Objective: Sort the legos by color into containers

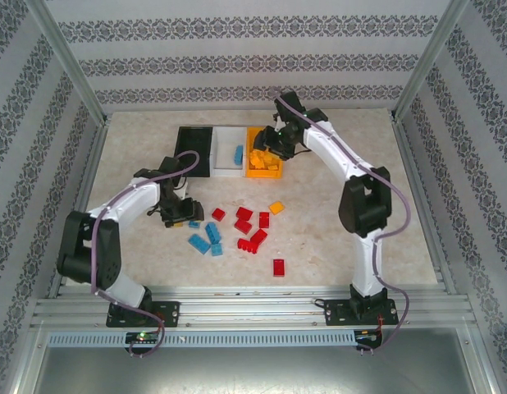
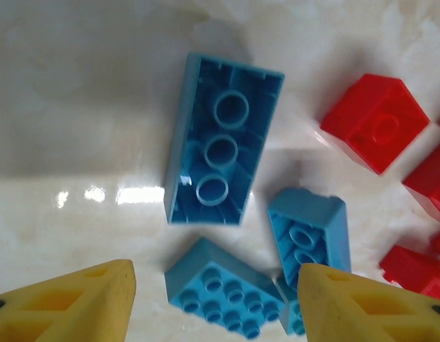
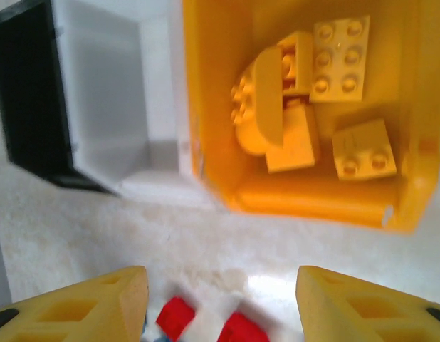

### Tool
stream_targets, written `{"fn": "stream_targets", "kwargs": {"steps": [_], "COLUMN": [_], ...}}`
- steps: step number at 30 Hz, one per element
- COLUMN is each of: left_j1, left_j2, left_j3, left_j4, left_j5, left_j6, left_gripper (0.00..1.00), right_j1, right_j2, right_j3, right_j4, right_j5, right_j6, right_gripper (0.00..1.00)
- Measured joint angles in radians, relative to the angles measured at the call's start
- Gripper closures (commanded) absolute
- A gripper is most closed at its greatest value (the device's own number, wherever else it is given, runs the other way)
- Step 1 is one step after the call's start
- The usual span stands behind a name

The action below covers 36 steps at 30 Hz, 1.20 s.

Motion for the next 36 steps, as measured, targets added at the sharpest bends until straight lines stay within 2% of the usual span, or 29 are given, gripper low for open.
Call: {"fn": "stream_targets", "kwargs": {"steps": [7, 13, 17, 20, 29, 36], "left_j1": [-0.001, -0.007, -0.016, -0.016, -0.01, 0.045], "left_j2": [0.14, 0.224, 0.261, 0.26, 0.233, 0.222], "left_j3": [0.064, 0.12, 0.143, 0.148, 0.177, 0.435], "left_j4": [0.026, 0.046, 0.039, 0.03, 0.024, 0.017], "left_j5": [-0.032, -0.045, -0.067, -0.068, -0.027, 0.025], "left_j6": [0.058, 0.082, 0.087, 0.084, 0.066, -0.005], "left_gripper": [0.4, 0.49, 0.75, 0.86, 0.86, 0.87], "right_j1": [0.077, 0.095, 0.097, 0.106, 0.115, 0.117], "right_j2": [-0.331, -0.443, -0.467, -0.481, -0.515, -0.521], "right_j3": [-0.326, -0.519, -0.585, -0.595, -0.618, -0.665], "right_j4": [0.032, 0.043, 0.055, 0.061, 0.076, 0.087], "right_j5": [0.012, 0.021, 0.027, 0.031, 0.034, 0.034], "right_j6": [0.001, 0.015, 0.035, 0.045, 0.047, 0.054], "right_gripper": [0.43, 0.44, 0.44, 0.44, 0.44, 0.44]}}
